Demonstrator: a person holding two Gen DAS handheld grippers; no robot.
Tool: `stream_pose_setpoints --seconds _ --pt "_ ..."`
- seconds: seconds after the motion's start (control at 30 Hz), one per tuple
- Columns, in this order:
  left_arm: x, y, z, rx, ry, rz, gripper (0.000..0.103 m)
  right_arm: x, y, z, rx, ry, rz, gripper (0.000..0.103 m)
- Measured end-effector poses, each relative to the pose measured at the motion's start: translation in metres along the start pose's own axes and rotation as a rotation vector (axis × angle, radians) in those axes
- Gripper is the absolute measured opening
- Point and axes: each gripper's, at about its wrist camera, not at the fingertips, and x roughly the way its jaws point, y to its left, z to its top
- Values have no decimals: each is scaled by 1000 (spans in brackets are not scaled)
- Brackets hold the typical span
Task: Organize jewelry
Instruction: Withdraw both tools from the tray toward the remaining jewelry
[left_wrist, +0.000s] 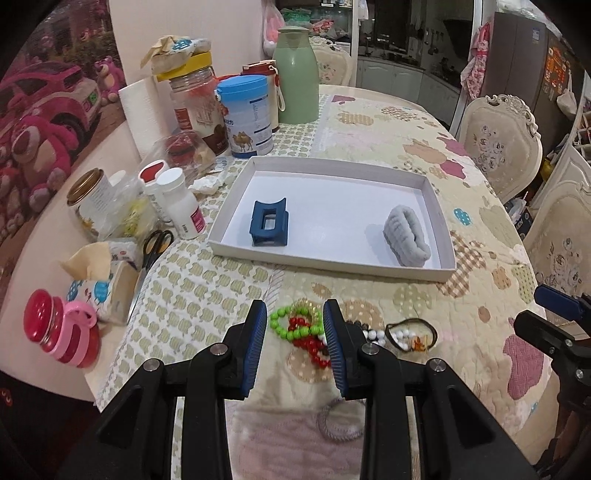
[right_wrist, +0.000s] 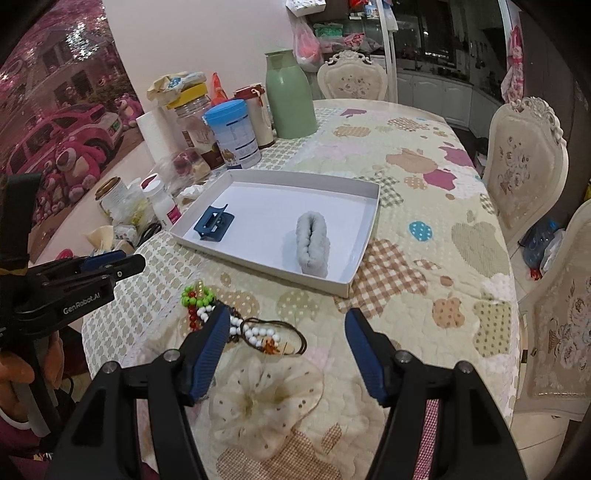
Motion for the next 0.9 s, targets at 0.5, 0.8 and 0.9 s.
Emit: stream_pose_setpoints --seconds 0.5,0.8,0.9 --pt "-5 39 -29 -134 64 -47 35 -7 10 -24 -40 30 14 68" --pt "27 66 -34 -255 163 -162 35 9 2 -32 -24 73 24 68" --pt "40 65 -28 -271 183 -185 35 20 -2 -32 -13 88 25 68"
